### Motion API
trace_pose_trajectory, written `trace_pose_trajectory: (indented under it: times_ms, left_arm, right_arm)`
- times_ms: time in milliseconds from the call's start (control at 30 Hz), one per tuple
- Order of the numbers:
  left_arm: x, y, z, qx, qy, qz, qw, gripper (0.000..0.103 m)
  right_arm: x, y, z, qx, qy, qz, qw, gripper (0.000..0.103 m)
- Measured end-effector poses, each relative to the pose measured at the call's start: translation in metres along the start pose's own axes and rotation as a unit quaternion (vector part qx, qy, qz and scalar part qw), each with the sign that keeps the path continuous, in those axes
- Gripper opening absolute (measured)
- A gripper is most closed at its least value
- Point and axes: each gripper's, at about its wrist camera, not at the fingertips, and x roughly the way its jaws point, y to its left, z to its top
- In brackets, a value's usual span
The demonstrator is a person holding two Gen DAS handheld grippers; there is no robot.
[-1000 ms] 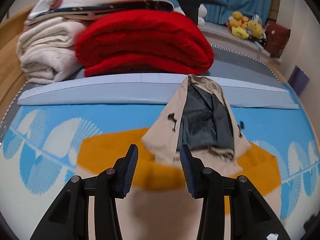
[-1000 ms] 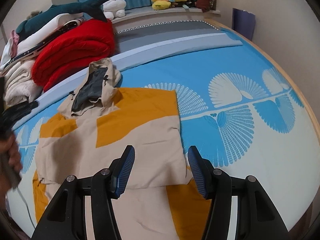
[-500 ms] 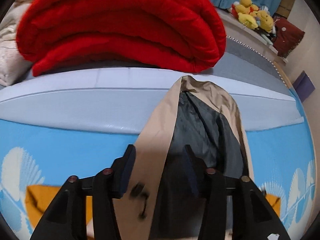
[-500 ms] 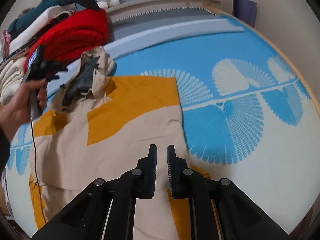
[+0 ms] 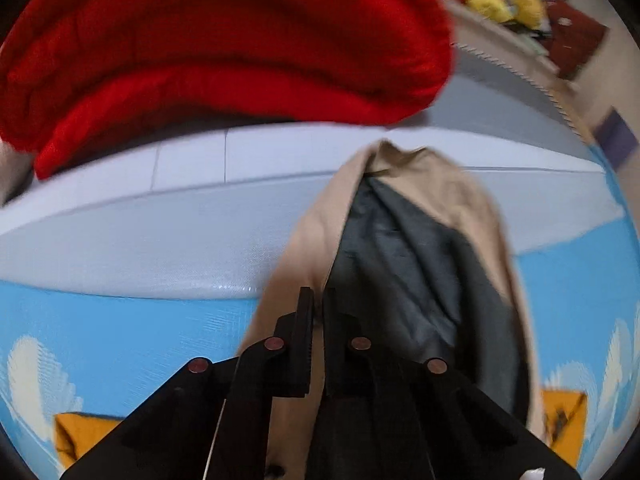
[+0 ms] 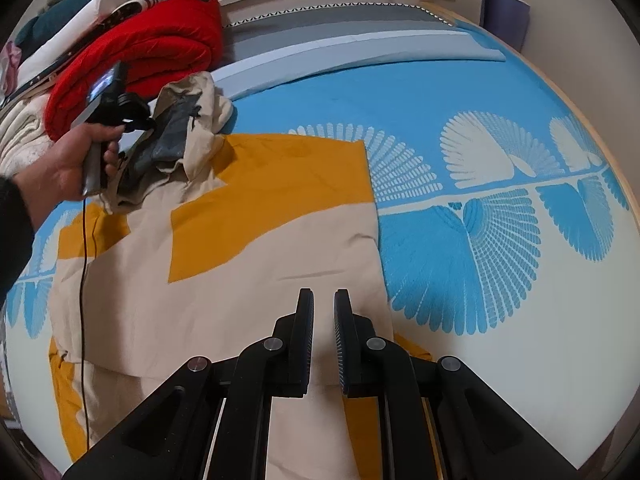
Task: Fold large clothes
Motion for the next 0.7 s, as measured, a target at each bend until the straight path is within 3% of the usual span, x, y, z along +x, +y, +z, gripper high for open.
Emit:
trace_pose_trajectory:
  times_ms: [200,300,400,467,533,600,700]
  left_arm:
    - [-0.122,-0.014,-0.061,0.077,-0.071,-0.062,0.9926,0.0]
    - [-0.198,-0.026,-0.125,0.149,-0.117,-0.075,0.9789,0.0]
    - [-0.247,-0.035,-0.195,0.206,-0.137,-0.074,0.966,0.0]
    - [-0.27,-0.033,-0.247,0.232,-0.127,-0.088,0.9604,0.0]
    - [-0.282,-0.035,-0.296,0.26,-0.087,-0.092,0.9573,0.003]
    - [-0.29,-0.032,-0.329,0.273,-0.068,-0.084,0.956,0.008]
    - [-0.288,-0.017,-0.335,0.228,-0.064,-0.053,0.9701,0.009]
  right_arm:
    - [-0.025,-0.007,0.015,0.015,-0.033,0.011,0.999,0.012]
    - [-0.037,-0.008,0.017,0.023,-0.047,0.026,0.998,0.012]
    - [-0.052,-0.005,0.015,0.031,-0.063,0.047,0.996,0.012]
    - [-0.063,-0.005,0.013,0.039,-0.075,0.063,0.994,0.012]
    - [-0.071,-0.004,0.011,0.045,-0.083,0.082,0.992,0.015]
    - [-0.081,0.0,0.007,0.044,-0.095,0.099,0.99,0.021]
    - [-0.089,0.005,0.002,0.043,-0.102,0.104,0.988,0.031]
